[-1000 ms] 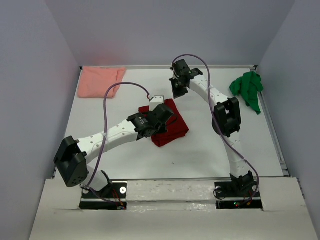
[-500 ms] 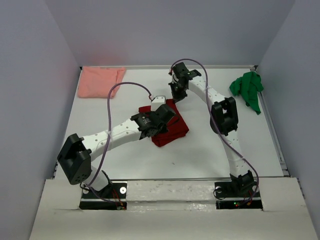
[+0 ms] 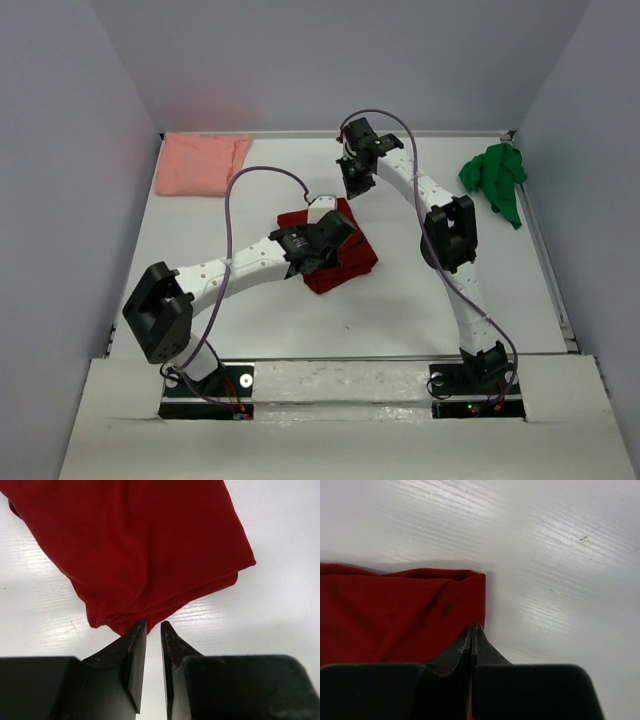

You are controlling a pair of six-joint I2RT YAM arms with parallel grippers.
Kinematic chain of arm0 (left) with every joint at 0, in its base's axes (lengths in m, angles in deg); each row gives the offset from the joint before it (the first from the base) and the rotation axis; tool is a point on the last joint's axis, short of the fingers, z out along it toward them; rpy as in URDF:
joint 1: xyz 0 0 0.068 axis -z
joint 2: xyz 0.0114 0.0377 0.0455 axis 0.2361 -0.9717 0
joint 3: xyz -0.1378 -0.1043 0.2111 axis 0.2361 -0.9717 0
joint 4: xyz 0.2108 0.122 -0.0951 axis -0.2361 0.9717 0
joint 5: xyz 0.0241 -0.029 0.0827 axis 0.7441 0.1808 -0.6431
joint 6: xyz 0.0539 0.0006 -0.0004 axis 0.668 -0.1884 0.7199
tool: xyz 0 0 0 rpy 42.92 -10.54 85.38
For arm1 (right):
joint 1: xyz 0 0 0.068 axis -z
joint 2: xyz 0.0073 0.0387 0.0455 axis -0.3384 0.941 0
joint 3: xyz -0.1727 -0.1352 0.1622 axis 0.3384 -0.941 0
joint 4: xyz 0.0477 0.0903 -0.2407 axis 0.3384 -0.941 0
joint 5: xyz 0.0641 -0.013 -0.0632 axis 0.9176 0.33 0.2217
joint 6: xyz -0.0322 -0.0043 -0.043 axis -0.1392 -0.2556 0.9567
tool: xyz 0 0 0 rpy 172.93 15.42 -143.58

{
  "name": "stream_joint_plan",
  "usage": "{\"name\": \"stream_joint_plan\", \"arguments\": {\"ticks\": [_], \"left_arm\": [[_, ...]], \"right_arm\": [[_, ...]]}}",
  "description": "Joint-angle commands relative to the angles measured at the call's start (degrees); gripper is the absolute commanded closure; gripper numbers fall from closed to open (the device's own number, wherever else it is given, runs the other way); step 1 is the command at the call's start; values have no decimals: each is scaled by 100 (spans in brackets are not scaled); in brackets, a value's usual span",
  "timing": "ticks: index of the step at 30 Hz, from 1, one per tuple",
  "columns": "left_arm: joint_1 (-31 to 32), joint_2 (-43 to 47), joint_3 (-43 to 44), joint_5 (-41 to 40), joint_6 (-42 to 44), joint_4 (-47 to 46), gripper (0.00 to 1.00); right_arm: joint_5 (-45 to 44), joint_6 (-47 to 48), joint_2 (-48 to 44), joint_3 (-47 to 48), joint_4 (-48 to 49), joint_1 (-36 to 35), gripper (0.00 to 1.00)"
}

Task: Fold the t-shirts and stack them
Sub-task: Fold the tshirt

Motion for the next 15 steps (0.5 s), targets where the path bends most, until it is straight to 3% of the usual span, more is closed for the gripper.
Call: {"name": "stream_joint_plan", "arguments": {"ticks": [1,15], "left_arm": [[30,5,25,40,-8,-219,72],[30,-426,175,-83,54,-299,72]], "right_arm": [[356,96,-393,135,20,-57,100],[787,201,-349,4,-50,-216,100]]}}
